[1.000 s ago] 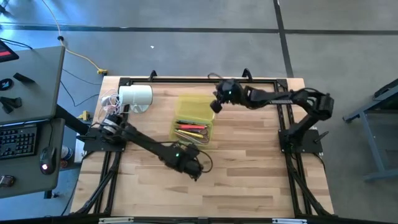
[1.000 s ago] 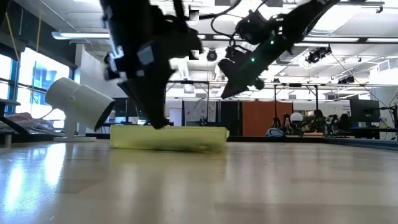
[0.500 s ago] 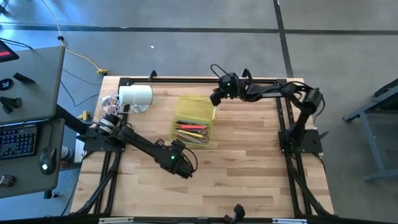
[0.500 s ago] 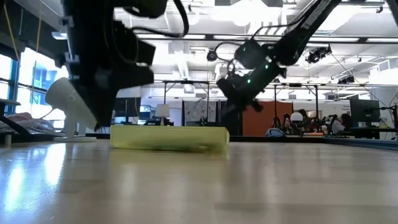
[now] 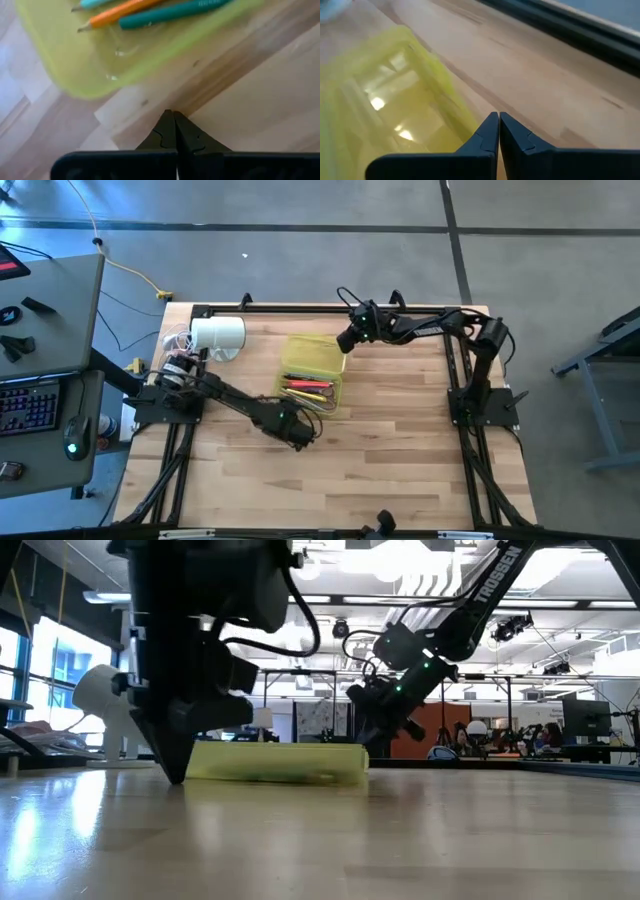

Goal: Pick & place school supplies into a supply box
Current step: Close the supply box lid

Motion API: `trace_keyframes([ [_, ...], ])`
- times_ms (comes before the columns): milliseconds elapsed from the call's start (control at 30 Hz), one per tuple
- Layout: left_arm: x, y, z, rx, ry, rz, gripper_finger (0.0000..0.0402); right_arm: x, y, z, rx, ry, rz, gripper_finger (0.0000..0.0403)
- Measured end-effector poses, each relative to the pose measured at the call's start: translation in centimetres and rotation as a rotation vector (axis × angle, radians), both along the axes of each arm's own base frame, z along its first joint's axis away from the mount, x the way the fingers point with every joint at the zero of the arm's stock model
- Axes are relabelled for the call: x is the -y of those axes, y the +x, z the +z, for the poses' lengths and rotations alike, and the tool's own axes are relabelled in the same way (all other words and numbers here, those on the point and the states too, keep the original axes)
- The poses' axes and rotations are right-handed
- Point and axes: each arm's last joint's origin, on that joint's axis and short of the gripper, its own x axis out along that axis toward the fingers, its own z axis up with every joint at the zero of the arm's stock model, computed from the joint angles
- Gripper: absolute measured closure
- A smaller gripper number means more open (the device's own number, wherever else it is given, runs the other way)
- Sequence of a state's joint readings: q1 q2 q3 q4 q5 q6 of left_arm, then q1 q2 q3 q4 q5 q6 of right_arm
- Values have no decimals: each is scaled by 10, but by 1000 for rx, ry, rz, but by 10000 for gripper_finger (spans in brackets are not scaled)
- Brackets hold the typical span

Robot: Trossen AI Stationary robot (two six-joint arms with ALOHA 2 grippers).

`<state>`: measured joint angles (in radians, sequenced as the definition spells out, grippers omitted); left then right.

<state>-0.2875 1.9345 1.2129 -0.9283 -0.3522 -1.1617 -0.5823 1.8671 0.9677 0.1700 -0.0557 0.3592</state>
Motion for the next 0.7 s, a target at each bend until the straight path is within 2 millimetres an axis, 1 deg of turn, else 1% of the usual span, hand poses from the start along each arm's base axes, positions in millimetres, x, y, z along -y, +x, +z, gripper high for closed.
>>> trace_keyframes([
  [133, -10, 4, 0, -14, -13, -20, 388, -2, -5, -5, -83, 13, -35, 403],
  [400, -18, 7, 0, -22, -9, -52, 384, -7, -2, -6, -101, 3, -40, 403],
  [567, -18, 7, -1, -24, -3, -63, 386, -7, 3, -15, -63, 40, -34, 403],
  [700, -18, 7, -1, -26, 1, -69, 382, -9, 10, -28, -55, 43, -29, 403],
])
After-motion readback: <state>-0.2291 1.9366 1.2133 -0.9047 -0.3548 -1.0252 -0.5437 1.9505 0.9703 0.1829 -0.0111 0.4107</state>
